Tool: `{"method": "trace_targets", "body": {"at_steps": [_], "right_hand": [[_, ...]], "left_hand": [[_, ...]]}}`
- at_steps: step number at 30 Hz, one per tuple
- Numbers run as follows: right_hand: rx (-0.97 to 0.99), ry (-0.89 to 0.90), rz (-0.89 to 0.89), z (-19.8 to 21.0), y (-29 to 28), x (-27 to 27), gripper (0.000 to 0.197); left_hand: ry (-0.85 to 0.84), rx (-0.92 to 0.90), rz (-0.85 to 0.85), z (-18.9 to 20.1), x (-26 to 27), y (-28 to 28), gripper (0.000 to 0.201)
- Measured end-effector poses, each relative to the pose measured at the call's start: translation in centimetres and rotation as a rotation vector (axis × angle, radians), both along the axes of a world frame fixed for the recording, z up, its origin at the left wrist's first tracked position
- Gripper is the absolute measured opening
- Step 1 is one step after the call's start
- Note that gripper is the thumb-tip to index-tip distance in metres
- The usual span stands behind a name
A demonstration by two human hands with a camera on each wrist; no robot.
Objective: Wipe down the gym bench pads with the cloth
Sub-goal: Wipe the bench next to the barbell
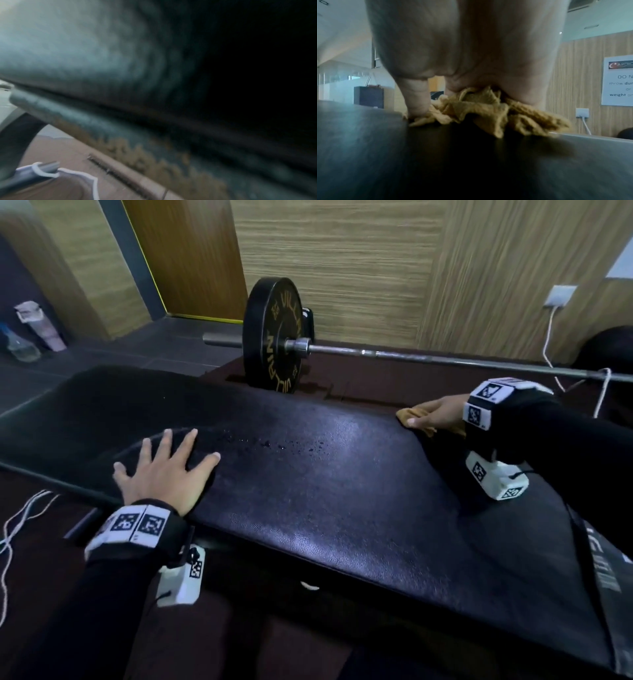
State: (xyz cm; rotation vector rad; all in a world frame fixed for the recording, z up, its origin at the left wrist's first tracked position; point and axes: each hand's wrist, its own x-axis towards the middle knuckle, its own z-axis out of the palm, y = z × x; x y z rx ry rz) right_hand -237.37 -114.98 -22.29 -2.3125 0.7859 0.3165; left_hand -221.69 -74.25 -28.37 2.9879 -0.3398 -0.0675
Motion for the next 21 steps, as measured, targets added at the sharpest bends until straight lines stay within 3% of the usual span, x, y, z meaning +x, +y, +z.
{"method": "trace_targets", "body": {"at_steps": [4,6,7,9,11,13,17,21], "right_hand": [[-0.007,0.068,0.020,0.6,0.1,1.3,0.026],[0.109,0.065,-0.020,0.7,0.1,1.8,0.014],[0.137,0.052,-0.032,0.5,0.0,2.2,0.020],[0.059,0.109,0.017,0.2,-0.3,3.1,0.030],[-0.006,0.135,0.047,0.0,-0.4,3.9,0.021],[0.038,0.113,0.039,-0.3,-0.5,4.5,0.025],[0.080,0.139,0.040,-0.5,0.1,6.1,0.033],[0.070,0.160,0.166,-0.7,3.0,10.7,0.037]], "left_hand": [[0.105,0.049,-0.004,1.2,-0.2,0.0,0.086],[0.235,0.073,0.001,2.2,-0.1,0.0,0.099],[0.304,0.084,0.007,2.7,0.0,-0.1,0.106],[0.424,0.110,0.015,3.6,0.5,-0.5,0.117],[0.520,0.144,0.016,4.6,0.9,-0.8,0.127],[0.594,0.177,-0.008,5.2,1.3,-0.9,0.138],[0.661,0.226,-0.064,5.4,1.7,-0.6,0.148],[0.700,0.275,-0.057,5.5,2.3,-0.7,0.153]]}}
